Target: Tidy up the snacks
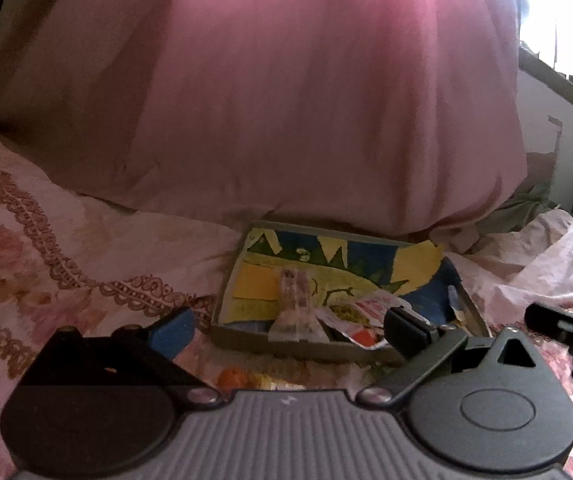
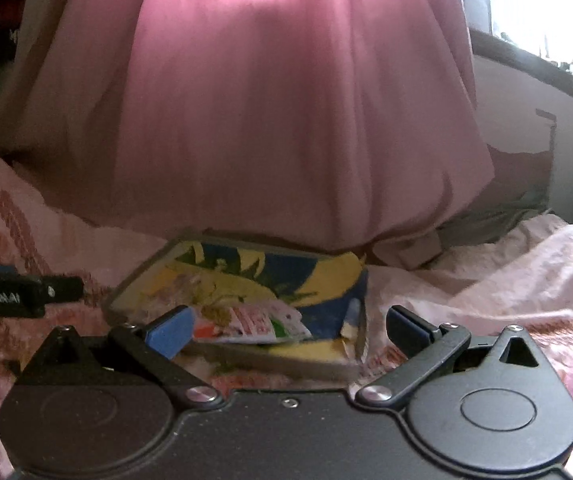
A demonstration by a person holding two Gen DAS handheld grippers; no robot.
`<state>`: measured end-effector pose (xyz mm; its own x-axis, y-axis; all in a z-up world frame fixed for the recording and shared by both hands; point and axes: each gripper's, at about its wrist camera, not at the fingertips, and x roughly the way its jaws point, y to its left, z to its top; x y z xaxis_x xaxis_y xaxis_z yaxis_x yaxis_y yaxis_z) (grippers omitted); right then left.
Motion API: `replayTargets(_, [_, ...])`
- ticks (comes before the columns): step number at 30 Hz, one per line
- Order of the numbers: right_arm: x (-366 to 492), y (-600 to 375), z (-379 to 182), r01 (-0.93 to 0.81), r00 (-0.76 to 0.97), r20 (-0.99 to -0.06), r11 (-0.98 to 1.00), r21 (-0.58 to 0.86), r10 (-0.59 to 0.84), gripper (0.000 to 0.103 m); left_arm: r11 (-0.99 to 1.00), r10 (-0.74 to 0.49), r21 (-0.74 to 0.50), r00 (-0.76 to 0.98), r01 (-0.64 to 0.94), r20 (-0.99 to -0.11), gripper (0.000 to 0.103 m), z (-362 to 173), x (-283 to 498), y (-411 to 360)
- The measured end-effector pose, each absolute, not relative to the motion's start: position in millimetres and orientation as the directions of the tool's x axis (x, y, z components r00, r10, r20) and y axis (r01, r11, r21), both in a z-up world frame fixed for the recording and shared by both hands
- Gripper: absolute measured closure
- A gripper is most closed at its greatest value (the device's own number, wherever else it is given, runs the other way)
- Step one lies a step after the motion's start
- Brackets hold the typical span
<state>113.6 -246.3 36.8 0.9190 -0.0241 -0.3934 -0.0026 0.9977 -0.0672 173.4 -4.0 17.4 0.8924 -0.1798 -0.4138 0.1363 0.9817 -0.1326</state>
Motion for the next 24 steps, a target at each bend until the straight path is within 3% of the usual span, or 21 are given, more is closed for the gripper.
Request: replayTargets(24, [-2,-229,20,0.049,0.89,-0.454,0.999,0.008,-0.04,0.001,0.99,-0.143,-0.064,0.865,0.128,-0.48,0.0,-11,43,-2])
